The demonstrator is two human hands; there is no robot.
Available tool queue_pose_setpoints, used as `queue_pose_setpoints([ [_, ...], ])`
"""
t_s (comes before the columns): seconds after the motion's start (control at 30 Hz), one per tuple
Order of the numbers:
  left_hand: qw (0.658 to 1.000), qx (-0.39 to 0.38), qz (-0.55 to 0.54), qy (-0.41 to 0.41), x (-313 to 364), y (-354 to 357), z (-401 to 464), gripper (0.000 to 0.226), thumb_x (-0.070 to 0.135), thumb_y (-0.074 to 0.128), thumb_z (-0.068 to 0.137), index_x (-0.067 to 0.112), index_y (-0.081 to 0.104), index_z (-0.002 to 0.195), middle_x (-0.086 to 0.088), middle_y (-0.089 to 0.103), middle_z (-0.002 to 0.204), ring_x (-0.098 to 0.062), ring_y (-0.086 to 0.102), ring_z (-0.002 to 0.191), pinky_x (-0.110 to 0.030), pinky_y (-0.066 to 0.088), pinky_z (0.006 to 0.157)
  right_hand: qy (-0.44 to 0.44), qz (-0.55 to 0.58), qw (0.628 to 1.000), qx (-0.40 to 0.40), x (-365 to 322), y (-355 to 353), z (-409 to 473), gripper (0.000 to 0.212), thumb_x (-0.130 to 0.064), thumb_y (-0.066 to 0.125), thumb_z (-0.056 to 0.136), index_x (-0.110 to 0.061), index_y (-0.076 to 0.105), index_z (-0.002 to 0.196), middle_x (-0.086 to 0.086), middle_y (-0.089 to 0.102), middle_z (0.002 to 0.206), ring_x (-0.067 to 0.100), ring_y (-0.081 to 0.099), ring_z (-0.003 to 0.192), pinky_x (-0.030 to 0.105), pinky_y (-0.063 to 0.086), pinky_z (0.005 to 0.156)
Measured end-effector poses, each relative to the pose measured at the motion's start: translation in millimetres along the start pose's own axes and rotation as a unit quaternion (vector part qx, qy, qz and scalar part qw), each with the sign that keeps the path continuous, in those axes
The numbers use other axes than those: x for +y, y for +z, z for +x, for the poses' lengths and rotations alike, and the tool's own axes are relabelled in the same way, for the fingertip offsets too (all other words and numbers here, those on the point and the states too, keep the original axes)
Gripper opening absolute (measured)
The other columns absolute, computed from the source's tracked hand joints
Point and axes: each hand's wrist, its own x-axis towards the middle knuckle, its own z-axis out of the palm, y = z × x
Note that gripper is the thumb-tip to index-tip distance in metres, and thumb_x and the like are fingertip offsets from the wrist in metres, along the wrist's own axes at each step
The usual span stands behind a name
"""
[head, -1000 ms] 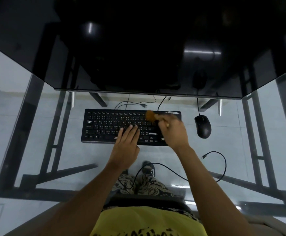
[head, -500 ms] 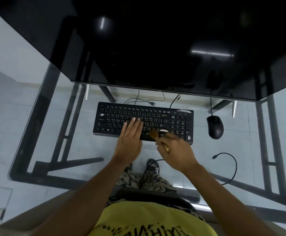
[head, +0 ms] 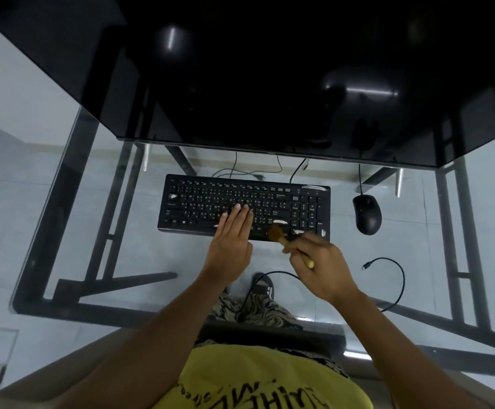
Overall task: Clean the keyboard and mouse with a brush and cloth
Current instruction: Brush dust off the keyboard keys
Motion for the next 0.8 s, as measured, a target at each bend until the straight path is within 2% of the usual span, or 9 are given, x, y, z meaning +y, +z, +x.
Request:
queue_pose_setpoints([
  [0.07,1.000,-0.003,0.003,0.006,0,1,-1,0.057,0.021,0.027,0.089,-0.003,0.038,0.140,-0.019,0.040,0.147,-0.032,0.031,0.140,-0.051,0.024,0.114,0.014,-0.024,0.999,-0.033,-2,3,2,0.037,-0.038,0.040,0.082,-0.020,0.073,0.082,-0.004,0.066,0.084,0.015,0.062,0.071,0.028,0.050,0.062],
  [0.13,1.000,-0.007,0.003,0.006,-1,2,0,0.057,0.021,0.027,0.089,-0.003,0.036,0.141,-0.020,0.039,0.148,-0.032,0.030,0.141,-0.051,0.023,0.114,0.056,0.035,0.998,-0.017,-4,0,6,0.033,-0.035,0.045,0.082,-0.019,0.073,0.079,-0.003,0.067,0.081,0.015,0.061,0.070,0.031,0.051,0.063],
  [0.27,1.000,0.002,-0.007,-0.008,-4,2,4,0.059,0.022,0.027,0.090,-0.002,0.033,0.143,-0.020,0.034,0.150,-0.031,0.028,0.141,-0.048,0.019,0.116,0.088,0.126,0.972,0.177,-8,-4,31,0.024,-0.017,0.050,0.089,-0.017,0.072,0.095,-0.002,0.064,0.090,0.006,0.058,0.078,0.014,0.044,0.069],
  [0.33,1.000,0.001,-0.009,-0.012,-6,2,8,0.059,0.023,0.027,0.090,-0.002,0.032,0.144,-0.020,0.034,0.150,-0.031,0.028,0.141,-0.047,0.017,0.117,0.065,0.129,0.980,0.139,-15,2,45,0.023,-0.015,0.049,0.096,-0.016,0.069,0.107,-0.001,0.060,0.093,0.006,0.055,0.080,0.012,0.040,0.070],
  [0.43,1.000,-0.001,-0.011,-0.013,-6,0,12,0.060,0.023,0.025,0.089,-0.001,0.030,0.145,-0.019,0.033,0.151,-0.030,0.028,0.142,-0.045,0.013,0.117,0.053,0.080,0.994,0.048,-8,14,49,0.022,-0.018,0.048,0.098,-0.015,0.068,0.108,0.000,0.057,0.096,0.009,0.055,0.074,0.019,0.042,0.067],
  [0.53,1.000,0.005,-0.022,-0.015,-4,-6,16,0.062,0.023,0.021,0.089,0.001,0.026,0.147,-0.016,0.028,0.154,-0.026,0.024,0.143,-0.043,0.011,0.119,0.171,0.114,0.968,0.145,13,1,39,0.023,-0.012,0.048,0.094,-0.021,0.069,0.099,0.002,0.064,0.099,0.010,0.057,0.070,0.020,0.044,0.062],
  [0.6,0.999,0.013,-0.027,-0.017,-6,-10,18,0.063,0.024,0.020,0.089,0.001,0.025,0.147,-0.015,0.027,0.154,-0.025,0.022,0.144,-0.041,0.009,0.119,0.251,0.148,0.925,0.241,27,-14,25,0.025,-0.011,0.048,0.092,-0.029,0.066,0.088,0.005,0.065,0.083,0.010,0.053,0.059,0.025,0.040,0.055],
  [0.67,0.999,0.015,-0.027,-0.021,-10,-11,19,0.064,0.025,0.019,0.088,0.002,0.024,0.148,-0.014,0.025,0.155,-0.024,0.020,0.144,-0.040,0.006,0.119,0.267,0.159,0.903,0.298,31,-22,15,0.027,-0.013,0.047,0.091,-0.033,0.062,0.082,0.007,0.062,0.076,0.014,0.051,0.056,0.030,0.040,0.055],
  [0.8,1.000,0.007,-0.021,-0.020,-14,-7,20,0.064,0.025,0.017,0.089,0.000,0.027,0.147,-0.016,0.027,0.154,-0.025,0.021,0.144,-0.040,0.007,0.119,0.174,0.207,0.945,0.182,26,-16,14,0.026,-0.021,0.045,0.087,-0.035,0.067,0.084,-0.002,0.067,0.088,0.019,0.062,0.076,0.034,0.053,0.065],
])
